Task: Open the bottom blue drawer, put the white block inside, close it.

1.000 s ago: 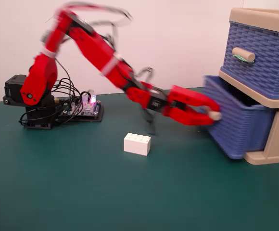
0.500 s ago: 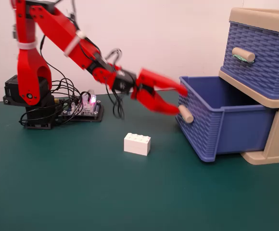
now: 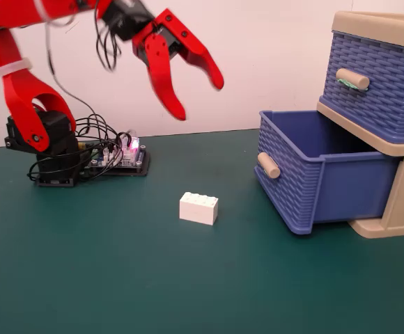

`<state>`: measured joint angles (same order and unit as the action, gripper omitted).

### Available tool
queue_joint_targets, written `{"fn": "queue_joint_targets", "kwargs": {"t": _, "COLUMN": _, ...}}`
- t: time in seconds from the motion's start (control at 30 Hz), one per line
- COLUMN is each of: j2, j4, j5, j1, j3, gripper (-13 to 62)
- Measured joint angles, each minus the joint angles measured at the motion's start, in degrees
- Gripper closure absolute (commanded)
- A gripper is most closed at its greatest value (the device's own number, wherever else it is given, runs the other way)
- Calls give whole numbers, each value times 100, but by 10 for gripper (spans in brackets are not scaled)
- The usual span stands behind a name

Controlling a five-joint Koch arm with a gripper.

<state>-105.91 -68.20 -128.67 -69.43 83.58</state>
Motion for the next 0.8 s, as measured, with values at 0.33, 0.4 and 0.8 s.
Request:
{"fn": "queue_joint_targets", "kwargs": {"t": 0.33, "j2": 1573, "j4": -1028, "j5": 3533, "j1": 53, "j3": -404, "gripper": 157}}
{"fn": "queue_joint_targets", "kwargs": {"t": 0.4, "j2": 1819, "j4": -1063, "j5": 3656, "j1": 44, "j3": -404, "gripper": 157}}
{"fn": "queue_joint_targets", "kwargs": {"t": 0.8, "j2": 3129, "j4": -352, "j5": 3445, "j1": -246, "j3": -413, "gripper": 156}}
